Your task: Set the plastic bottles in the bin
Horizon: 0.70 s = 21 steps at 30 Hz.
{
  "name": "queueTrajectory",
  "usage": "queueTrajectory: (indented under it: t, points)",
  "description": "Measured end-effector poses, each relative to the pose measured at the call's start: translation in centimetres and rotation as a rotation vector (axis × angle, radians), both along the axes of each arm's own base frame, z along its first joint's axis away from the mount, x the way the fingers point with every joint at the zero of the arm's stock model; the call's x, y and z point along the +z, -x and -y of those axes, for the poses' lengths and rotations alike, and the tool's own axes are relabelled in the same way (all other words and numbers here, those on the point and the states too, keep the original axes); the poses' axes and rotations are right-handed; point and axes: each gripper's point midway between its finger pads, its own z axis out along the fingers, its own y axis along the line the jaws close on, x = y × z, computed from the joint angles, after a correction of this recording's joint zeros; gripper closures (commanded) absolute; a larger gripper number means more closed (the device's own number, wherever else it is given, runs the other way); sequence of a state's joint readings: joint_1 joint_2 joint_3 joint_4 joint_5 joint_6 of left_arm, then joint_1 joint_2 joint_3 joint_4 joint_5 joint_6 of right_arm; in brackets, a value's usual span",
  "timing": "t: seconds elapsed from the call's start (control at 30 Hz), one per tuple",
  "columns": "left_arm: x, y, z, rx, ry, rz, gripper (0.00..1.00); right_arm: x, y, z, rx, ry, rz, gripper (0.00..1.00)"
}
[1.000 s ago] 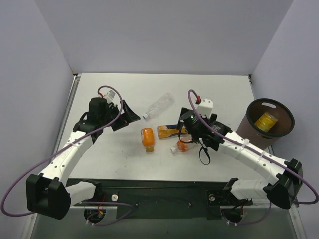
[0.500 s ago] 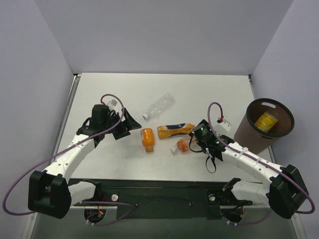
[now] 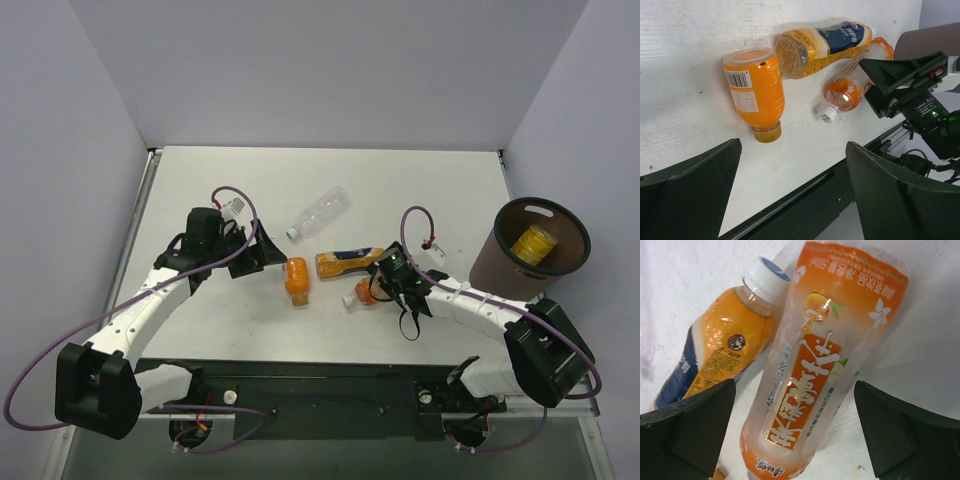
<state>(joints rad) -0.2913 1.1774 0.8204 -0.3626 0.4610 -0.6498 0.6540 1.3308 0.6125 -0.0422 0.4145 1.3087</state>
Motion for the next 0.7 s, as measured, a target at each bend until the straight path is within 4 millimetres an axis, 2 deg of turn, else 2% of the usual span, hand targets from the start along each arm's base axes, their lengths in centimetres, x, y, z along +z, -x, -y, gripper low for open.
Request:
queueTrajectory:
  t: [0.2, 0.33, 0.4, 0.43, 0.47, 0.5, 0.53, 0.57, 0.6, 0.63, 0.7]
  points:
    - [-0.2, 0.2, -0.1, -0.007, -0.007, -0.004, 0.03, -1.4, 0.3, -0.1, -0.018, -0.032, -0.005, 0.06]
    - [-0.1, 0.4, 0.0, -0.018, -0.005, -0.002, 0.03, -1.3, 0.1, 0.0, -0.042, -0.044, 0.007, 0.18]
    - [-0.1, 0.5, 0.1, -0.027, 0.0, -0.002, 0.03, -1.6, 0.3, 0.4, -0.054, -0.041, 0.007, 0.27]
    - [0.0, 0.5, 0.2, -0.03, 0.002, -0.003, 0.03, -1.7, 0.4, 0.6, -0.061, -0.04, 0.006, 0.37]
    - [0.0, 0.6, 0.2, -0.033, 0.004, -0.003, 0.03, -1.7, 0.4, 0.8, -0.066, -0.04, 0.007, 0.39]
    - [0.0, 0.6, 0.3, -0.037, 0.006, -0.003, 0.03, -1.7, 0.4, 1.0, -0.071, -0.04, 0.01, 0.48]
    - [0.0, 0.6, 0.3, -0.04, 0.008, -0.003, 0.03, -1.6, 0.4, 1.0, -0.075, -0.042, 0.014, 0.53]
    - [0.1, 0.7, 0.3, -0.042, 0.01, -0.003, 0.03, -1.3, 0.4, 1.1, -0.077, -0.044, 0.021, 0.64]
    - [0.1, 0.7, 0.3, -0.043, 0.011, -0.004, 0.03, -1.1, 0.3, 1.1, -0.077, -0.046, 0.029, 0.71]
    - [0.1, 0.7, 0.4, -0.045, 0.013, -0.004, 0.03, -0.8, 0.2, 1.1, -0.077, -0.048, 0.037, 0.84]
    - [0.2, 0.7, 0.4, -0.048, 0.016, -0.003, 0.03, -0.3, 0.3, 1.4, -0.07, -0.035, 0.047, 0.86]
